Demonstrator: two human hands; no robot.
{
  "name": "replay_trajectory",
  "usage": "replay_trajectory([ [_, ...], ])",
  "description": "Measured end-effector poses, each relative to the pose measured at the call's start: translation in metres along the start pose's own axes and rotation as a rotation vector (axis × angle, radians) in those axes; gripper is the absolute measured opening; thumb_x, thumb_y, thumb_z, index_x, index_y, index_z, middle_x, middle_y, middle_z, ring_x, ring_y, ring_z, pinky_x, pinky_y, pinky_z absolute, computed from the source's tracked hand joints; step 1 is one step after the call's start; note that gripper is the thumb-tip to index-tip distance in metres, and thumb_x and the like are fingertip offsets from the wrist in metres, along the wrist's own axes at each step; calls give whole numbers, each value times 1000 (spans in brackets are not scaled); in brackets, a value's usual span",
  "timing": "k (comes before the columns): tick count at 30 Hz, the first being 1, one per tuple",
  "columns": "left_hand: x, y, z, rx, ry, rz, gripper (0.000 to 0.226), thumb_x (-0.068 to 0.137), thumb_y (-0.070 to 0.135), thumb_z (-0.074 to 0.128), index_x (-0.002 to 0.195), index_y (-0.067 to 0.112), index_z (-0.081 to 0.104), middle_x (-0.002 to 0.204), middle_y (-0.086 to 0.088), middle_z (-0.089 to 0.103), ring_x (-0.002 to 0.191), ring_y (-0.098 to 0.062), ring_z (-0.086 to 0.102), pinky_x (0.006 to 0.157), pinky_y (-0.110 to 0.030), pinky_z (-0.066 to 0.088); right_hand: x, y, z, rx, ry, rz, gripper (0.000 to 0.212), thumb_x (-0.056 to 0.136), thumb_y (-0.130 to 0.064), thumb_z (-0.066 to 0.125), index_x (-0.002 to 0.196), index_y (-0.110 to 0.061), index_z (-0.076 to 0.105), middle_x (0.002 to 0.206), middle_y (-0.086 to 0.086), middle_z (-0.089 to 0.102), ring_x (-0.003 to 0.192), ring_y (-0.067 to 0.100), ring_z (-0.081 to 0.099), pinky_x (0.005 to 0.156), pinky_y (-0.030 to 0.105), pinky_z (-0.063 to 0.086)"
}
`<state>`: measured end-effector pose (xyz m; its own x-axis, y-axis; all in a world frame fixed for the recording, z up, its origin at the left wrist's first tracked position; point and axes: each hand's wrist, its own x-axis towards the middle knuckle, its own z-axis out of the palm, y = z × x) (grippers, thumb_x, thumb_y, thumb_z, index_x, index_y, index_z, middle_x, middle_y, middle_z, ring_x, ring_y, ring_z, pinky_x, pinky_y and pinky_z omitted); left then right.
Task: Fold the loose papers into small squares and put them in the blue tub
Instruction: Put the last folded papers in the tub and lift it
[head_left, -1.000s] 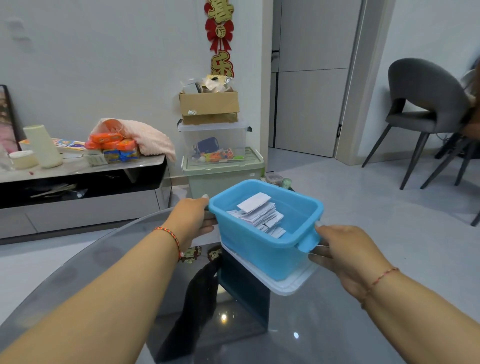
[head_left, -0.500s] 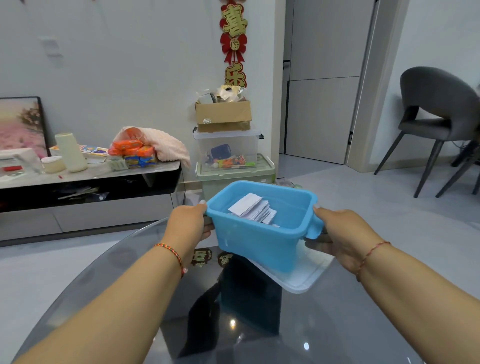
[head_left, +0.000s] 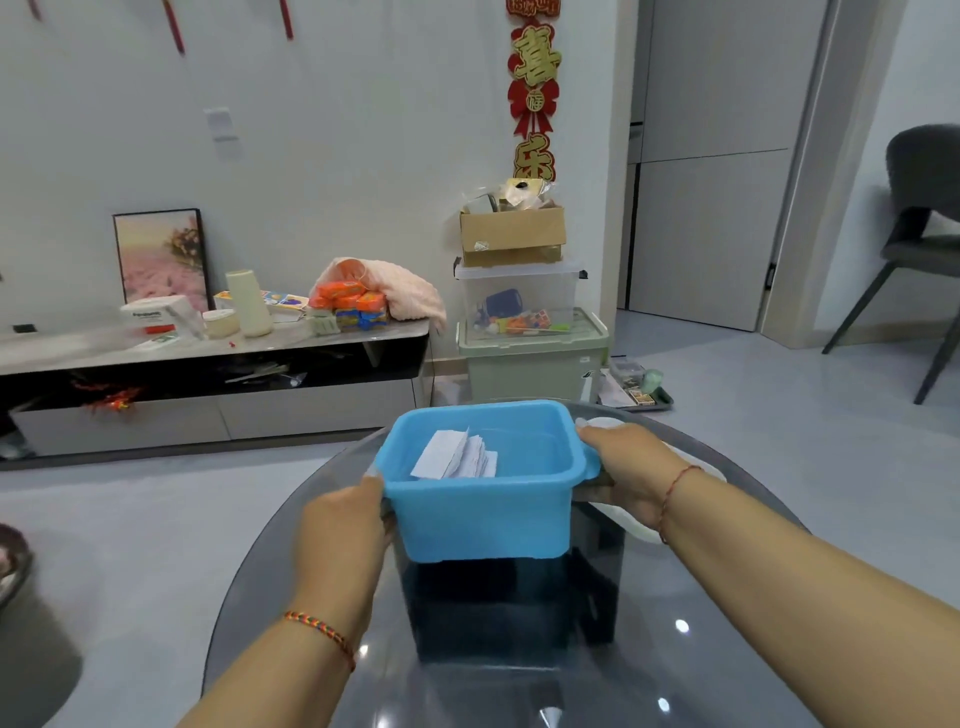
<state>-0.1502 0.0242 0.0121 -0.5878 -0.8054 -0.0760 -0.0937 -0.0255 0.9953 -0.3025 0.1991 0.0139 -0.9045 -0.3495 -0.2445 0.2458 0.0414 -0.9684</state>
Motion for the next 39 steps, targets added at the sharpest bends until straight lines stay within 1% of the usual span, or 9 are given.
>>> replay_trajectory([
  [3,-6,-19,-13,38,33,36,41,86,47,50,55,28,70,72,-3,73,83,-30,69,85,-53,53,-3,6,9,-34,-19,24,27,99,-22,46,109,-2,61,95,14,69,78,23,66,54,28,55],
  [7,-11,-37,-19,42,70,56,32,65,65,42,52,47,64,82,-16,71,89,-37,67,82,-53,52,-5,12,14,-49,-34,36,23,97,-10,42,105,1,61,89,15,67,76,24,65,54,29,54],
  [11,-18,-43,-22,-3,76,69,42,66,65,44,50,33,65,83,-19,70,89,-39,66,81,-54,51,-6,16,18,-55,-38,35,21,96,-4,42,97,2,62,85,16,65,69,24,63,50,27,54],
  [15,-22,-42,-22,45,113,103,45,89,51,47,52,27,57,82,-18,70,87,-38,66,79,-53,52,-2,21,20,-91,-37,34,24,95,-4,43,108,9,59,90,19,63,70,24,62,50,25,52],
  [18,-22,-43,-23,76,129,102,48,78,63,37,54,27,56,78,-11,70,84,-36,66,81,-54,53,1,21,15,-145,-21,21,25,96,-10,45,109,5,59,100,20,65,77,24,63,60,32,57],
  [23,-22,-36,-30,126,264,145,36,97,42,35,73,20,53,76,1,58,81,-30,53,76,-38,42,1,27,-22,-863,237,-240,30,91,-36,56,73,-13,53,74,6,59,69,20,54,66,30,46],
  [30,-22,-19,-27,102,318,304,18,95,22,44,83,12,52,74,2,50,72,-21,44,63,-32,32,-2,57,-50,-1327,252,-206,27,80,-39,68,71,-19,53,91,4,61,86,22,59,69,27,44],
  [35,-28,-12,-27,180,308,439,20,94,22,44,74,22,49,78,-2,54,74,-21,47,58,-31,36,-6,46,-61,-1320,497,-357,23,86,-21,52,64,-17,48,84,8,55,76,26,47,65,27,35],
  [39,-34,2,-20,196,227,549,21,92,19,48,75,31,48,80,5,56,77,-17,52,62,-30,43,-26,-2,-72,-963,655,-541,29,90,-23,55,63,-18,47,73,5,50,71,27,46,65,30,30],
])
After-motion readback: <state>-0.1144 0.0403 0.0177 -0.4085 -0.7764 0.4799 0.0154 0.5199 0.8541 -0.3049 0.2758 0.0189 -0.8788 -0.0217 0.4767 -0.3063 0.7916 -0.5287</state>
